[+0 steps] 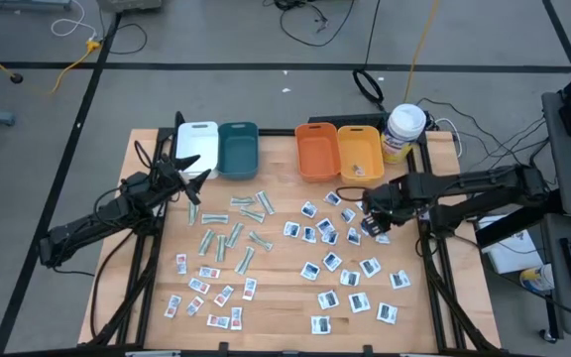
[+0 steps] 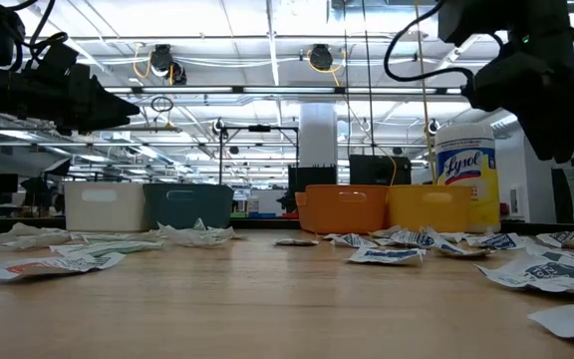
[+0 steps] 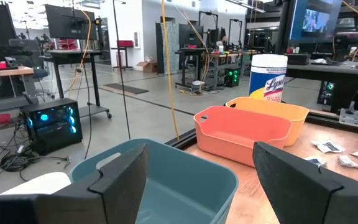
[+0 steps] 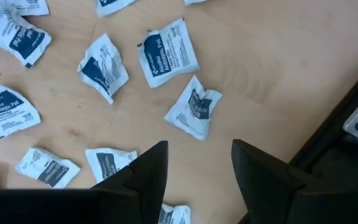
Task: Pick & Place First Aid Supplies
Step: Put the towelette pack into the yellow bin
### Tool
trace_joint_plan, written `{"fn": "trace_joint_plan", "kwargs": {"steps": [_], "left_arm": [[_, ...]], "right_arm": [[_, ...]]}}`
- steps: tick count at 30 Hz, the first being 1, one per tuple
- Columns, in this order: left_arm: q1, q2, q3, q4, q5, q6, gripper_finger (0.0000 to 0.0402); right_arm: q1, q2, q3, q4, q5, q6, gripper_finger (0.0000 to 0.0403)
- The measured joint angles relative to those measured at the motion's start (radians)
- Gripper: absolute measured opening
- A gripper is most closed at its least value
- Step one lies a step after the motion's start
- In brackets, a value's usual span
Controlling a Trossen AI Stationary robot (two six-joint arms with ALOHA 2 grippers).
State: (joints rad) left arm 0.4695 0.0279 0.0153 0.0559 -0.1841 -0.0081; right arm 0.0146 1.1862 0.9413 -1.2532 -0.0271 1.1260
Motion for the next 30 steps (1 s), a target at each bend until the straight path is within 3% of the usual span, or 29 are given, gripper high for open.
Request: {"fn": "trace_joint_plan", "kwargs": {"steps": [6, 18, 25, 30], "left_arm": [[0.0, 0.0, 0.0, 0.0, 0.0, 0.0, 0.0296], [0.0, 0.0, 0.0, 0.0, 0.0, 0.0, 0.0296], [0.0, 0.0, 0.0, 0.0, 0.0, 0.0, 0.0296], [0.0, 0.0, 0.0, 0.0, 0.0, 0.0, 0.0296]], "right_arm": [[0.034, 0.016, -0.05, 0.028, 0.078, 0.042, 0.0171], [0.034, 0.072, -0.25, 0.311, -0.004, 0.03, 0.0171], [0.033, 0.105, -0.289, 0.376, -0.03, 0.013, 0.0168], [0.033, 0.105, -0.305, 0.387, -0.031, 0.011, 0.0141]]}}
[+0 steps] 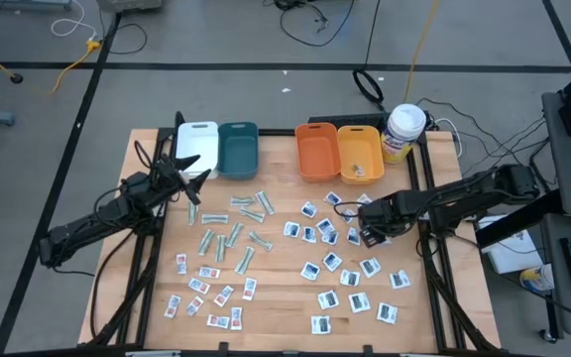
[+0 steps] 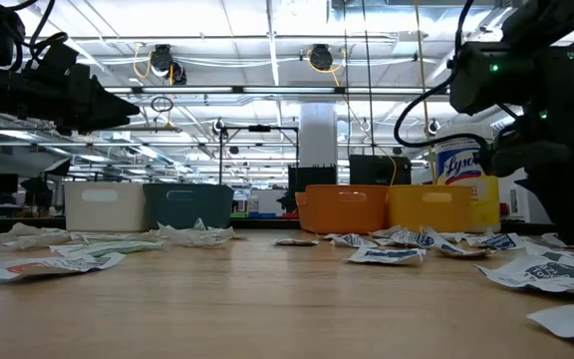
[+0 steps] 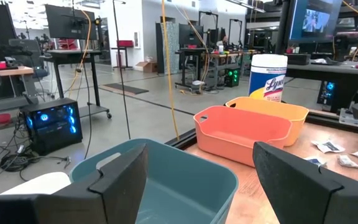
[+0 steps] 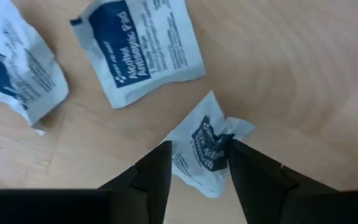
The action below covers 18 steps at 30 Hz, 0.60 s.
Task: Pick & Place First Aid Supplies
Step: Put the towelette pack into the yellow bin
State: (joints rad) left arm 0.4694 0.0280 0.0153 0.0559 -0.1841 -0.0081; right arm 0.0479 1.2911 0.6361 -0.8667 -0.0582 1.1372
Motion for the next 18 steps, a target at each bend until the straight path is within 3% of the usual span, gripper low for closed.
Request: {"fn": "trace_joint_plan", "kwargs": {"steps": [10, 18], "left_arm": [[0.0, 0.0, 0.0, 0.0, 0.0, 0.0, 0.0296], [0.0, 0.0, 0.0, 0.0, 0.0, 0.0, 0.0296]], "right_arm": [[0.0, -0.001, 0.0, 0.014, -0.027, 0.0, 0.0015], [0.0, -0.011, 0.027, 0.025, -0.027, -0.041, 0.0007]]}}
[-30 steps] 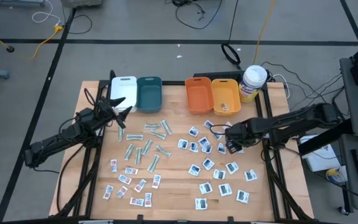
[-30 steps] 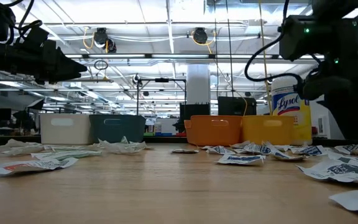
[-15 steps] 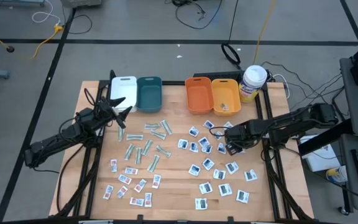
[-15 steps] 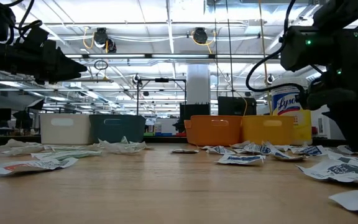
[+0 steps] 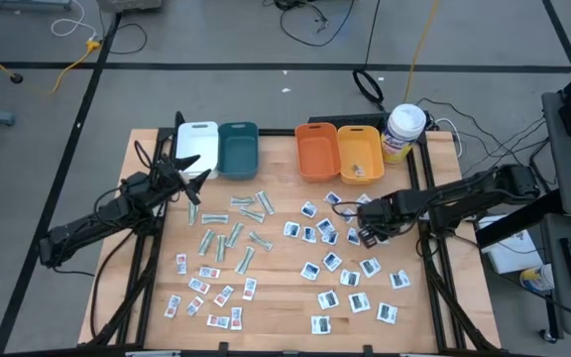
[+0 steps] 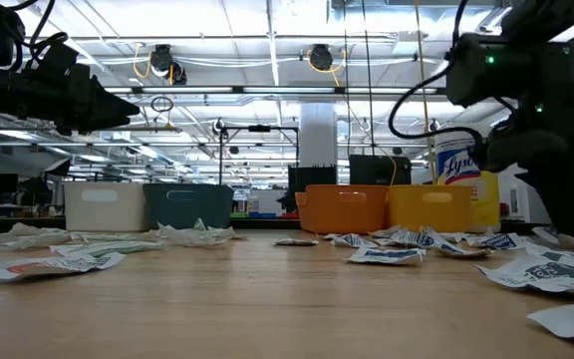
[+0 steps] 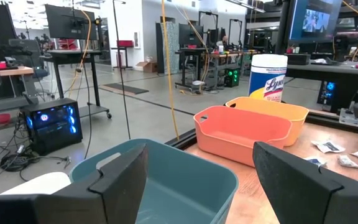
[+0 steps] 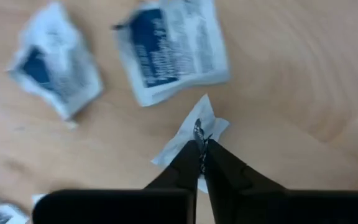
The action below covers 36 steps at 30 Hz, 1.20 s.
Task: Pick & Place First Aid Supplies
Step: Put the towelette pack into the yellow bin
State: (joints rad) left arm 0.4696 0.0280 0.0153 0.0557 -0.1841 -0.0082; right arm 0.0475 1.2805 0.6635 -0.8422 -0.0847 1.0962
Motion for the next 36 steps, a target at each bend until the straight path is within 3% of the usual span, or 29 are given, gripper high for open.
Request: {"fn": "trace_joint_plan", "kwargs": {"steps": [10, 23, 36], "left_arm": [[0.0, 0.0, 0.0, 0.0, 0.0, 0.0, 0.0296], [0.0, 0.0, 0.0, 0.0, 0.0, 0.0, 0.0296], [0.0, 0.0, 0.0, 0.0, 0.0, 0.0, 0.0296]], "right_arm": [[-0.045, 0.0, 0.138, -0.047, -0.051, -0.18, 0.0003], [-0.232, 0.0, 0.33, -0.297, -0.048, -0.483, 0.0003], [-0.352, 0.019, 0.407, -0.371, -0.045, -0.611, 0.0002]]}}
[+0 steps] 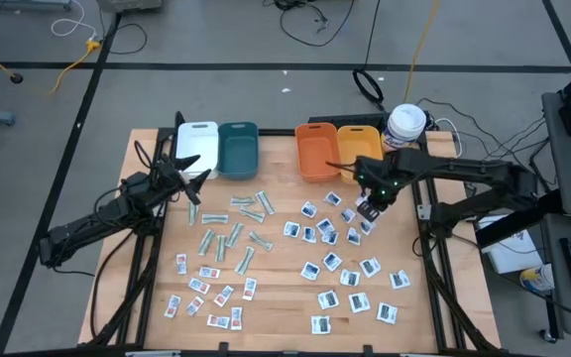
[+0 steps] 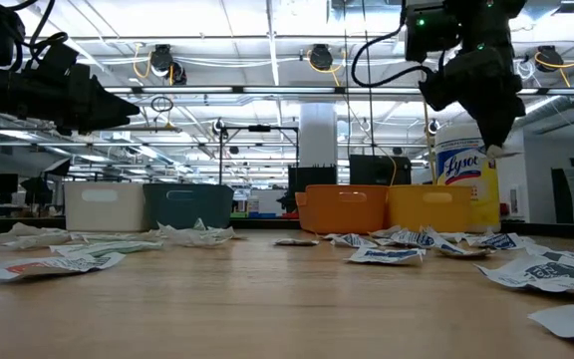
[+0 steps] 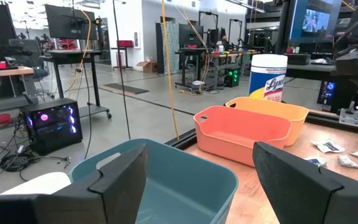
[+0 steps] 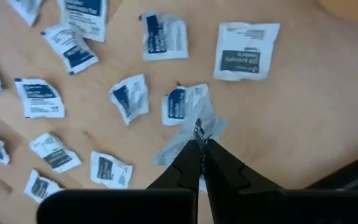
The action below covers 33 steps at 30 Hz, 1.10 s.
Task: Pick & Place First Aid Supplies
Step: Put the towelette pack into the yellow bin
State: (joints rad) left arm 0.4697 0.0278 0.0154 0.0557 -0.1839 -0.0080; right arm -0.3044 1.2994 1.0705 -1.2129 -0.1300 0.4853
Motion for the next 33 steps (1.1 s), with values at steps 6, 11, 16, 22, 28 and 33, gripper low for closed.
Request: {"fn": "trace_joint_plan", "kwargs": {"steps": [6, 11, 16, 22, 28, 33], "left_arm": [[0.0, 0.0, 0.0, 0.0, 0.0, 0.0, 0.0296], [0.0, 0.0, 0.0, 0.0, 0.0, 0.0, 0.0296], [0.0, 0.0, 0.0, 0.0, 0.0, 0.0, 0.0296], [0.0, 0.0, 0.0, 0.0, 0.0, 0.0, 0.0296], [0.0, 0.0, 0.0, 0.0, 0.0, 0.0, 0.0296], [0.0, 0.0, 0.0, 0.0, 0.0, 0.0, 0.0296]], "right_arm": [[-0.093, 0.07, 0.027, 0.019, 0.043, -0.078, 0.0002], [-0.173, 0.142, 0.08, 0.02, 0.059, -0.151, 0.0002], [-0.239, 0.221, 0.156, 0.02, 0.132, -0.214, 0.0002], [-0.31, 0.288, 0.24, 0.046, 0.134, -0.282, 0.0003], [-0.346, 0.325, 0.27, 0.09, 0.195, -0.323, 0.0003], [-0.358, 0.356, 0.27, 0.102, 0.213, -0.323, 0.0003]]}}
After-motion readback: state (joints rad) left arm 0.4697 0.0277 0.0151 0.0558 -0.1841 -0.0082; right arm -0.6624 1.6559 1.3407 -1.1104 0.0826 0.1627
